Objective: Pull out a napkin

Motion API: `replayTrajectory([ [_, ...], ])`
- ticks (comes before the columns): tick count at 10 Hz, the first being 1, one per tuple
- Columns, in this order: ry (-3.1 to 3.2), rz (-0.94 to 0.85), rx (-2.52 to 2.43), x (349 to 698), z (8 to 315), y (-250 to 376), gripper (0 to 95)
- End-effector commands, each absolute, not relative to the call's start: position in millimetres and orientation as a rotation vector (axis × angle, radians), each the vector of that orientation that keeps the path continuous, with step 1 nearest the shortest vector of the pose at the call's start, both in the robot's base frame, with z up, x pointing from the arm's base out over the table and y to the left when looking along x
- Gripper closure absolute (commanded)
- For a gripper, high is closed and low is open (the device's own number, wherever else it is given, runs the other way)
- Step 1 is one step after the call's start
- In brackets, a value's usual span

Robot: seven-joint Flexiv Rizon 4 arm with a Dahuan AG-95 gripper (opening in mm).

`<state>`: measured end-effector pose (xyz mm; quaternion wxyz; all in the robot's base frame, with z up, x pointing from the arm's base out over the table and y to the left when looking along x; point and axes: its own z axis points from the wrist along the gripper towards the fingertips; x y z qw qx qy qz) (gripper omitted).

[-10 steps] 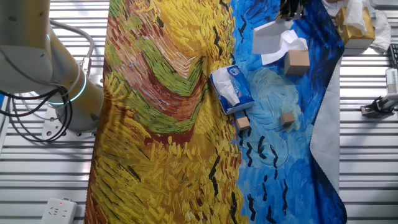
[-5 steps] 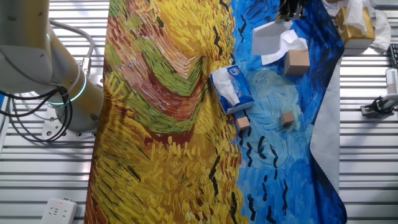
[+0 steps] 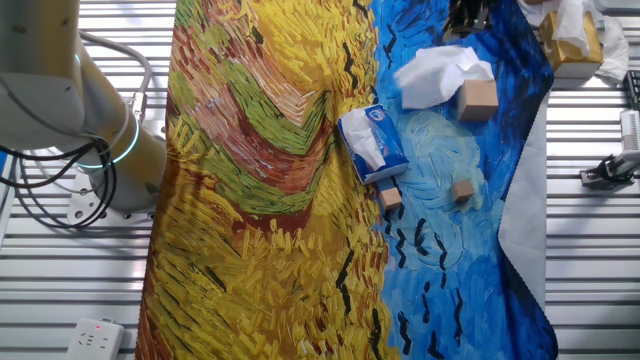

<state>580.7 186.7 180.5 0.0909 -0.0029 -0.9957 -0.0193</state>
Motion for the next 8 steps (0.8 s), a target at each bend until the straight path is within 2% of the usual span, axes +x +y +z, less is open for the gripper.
replayTrajectory([
  [1, -2.949, -0.056, -0.045, 580.4, 180.3, 186.6, 76.0],
  [3, -2.948, -0.057, -0.057, 580.4, 180.3, 186.6, 76.0],
  [4, -2.948, -0.057, -0.066, 580.4, 180.3, 186.6, 95.0],
  [8, -2.948, -0.060, -0.086, 580.4, 180.0, 186.5, 95.0],
])
